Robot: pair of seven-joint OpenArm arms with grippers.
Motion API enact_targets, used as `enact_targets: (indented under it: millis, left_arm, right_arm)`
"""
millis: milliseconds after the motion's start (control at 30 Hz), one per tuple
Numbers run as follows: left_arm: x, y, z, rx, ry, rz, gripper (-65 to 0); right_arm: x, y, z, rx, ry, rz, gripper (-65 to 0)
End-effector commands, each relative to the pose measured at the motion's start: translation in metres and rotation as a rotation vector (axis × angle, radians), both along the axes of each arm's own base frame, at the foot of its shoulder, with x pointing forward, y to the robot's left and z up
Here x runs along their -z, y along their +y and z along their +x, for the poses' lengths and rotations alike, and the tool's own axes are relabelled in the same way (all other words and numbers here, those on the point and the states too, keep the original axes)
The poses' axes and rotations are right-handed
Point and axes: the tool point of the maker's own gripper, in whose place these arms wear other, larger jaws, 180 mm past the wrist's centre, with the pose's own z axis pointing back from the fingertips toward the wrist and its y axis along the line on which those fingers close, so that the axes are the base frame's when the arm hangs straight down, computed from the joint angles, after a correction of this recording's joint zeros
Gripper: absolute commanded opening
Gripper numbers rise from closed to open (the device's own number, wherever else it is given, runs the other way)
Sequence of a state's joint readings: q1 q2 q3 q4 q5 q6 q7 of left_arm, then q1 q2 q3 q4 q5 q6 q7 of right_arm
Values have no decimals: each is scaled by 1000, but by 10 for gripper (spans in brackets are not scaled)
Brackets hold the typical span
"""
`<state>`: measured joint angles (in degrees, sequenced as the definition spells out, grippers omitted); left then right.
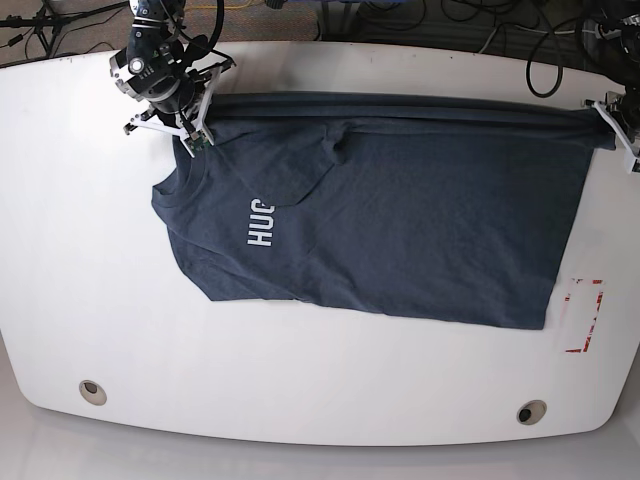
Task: Fold the T-shirt properly
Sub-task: 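Pull the shirt edge with both grippers to straighten it, then open the right gripper and move it along the shirt edge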
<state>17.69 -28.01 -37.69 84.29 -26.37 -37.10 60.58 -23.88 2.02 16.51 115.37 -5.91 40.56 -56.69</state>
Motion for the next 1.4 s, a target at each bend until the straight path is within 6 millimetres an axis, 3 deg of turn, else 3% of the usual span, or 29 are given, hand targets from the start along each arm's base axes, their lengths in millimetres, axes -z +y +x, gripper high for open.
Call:
enact_targets:
  millis: [0,233,333,433,567,700,867,1000,1167,1367]
  left_arm:
    - [-14,17,4,-4,-12,61,-650]
    - [-8,15,-6,1,18,60,-649]
    - [-8,15,-6,0,17,60,-585]
    - [-9,15,-5,-1,14,61,-503]
    - [-12,15,2,-2,-5,60,-371]
    - [-20,15,18,-3,-43,61,-294]
    - [-27,16,27,-7,-31,63,-294]
    - [-54,15,52,10,-73,102,-293]
    - [-73,10,60,64,-98,153,-293]
    - [-105,4,86,97,-194,198,-294]
  right_arm:
    - [-3,-15,-3,13,7,-65,-595]
    - [-4,-15,-2,13,4,-66,-395]
    - [-5,-15,-1,13,0,-65,-312]
    - [-8,-15,6,15,-19,-65,-274]
    - [-15,-10,21,30,-58,-46,-263]
    - [-22,-7,34,35,-92,-37,-262]
    - [-31,-9,51,41,-118,-48,-263]
    - [-38,-5,64,43,-139,-26,-263]
    - [-47,-6,76,50,-154,-16,-263]
    - [-59,-7,94,54,-201,-18,-263]
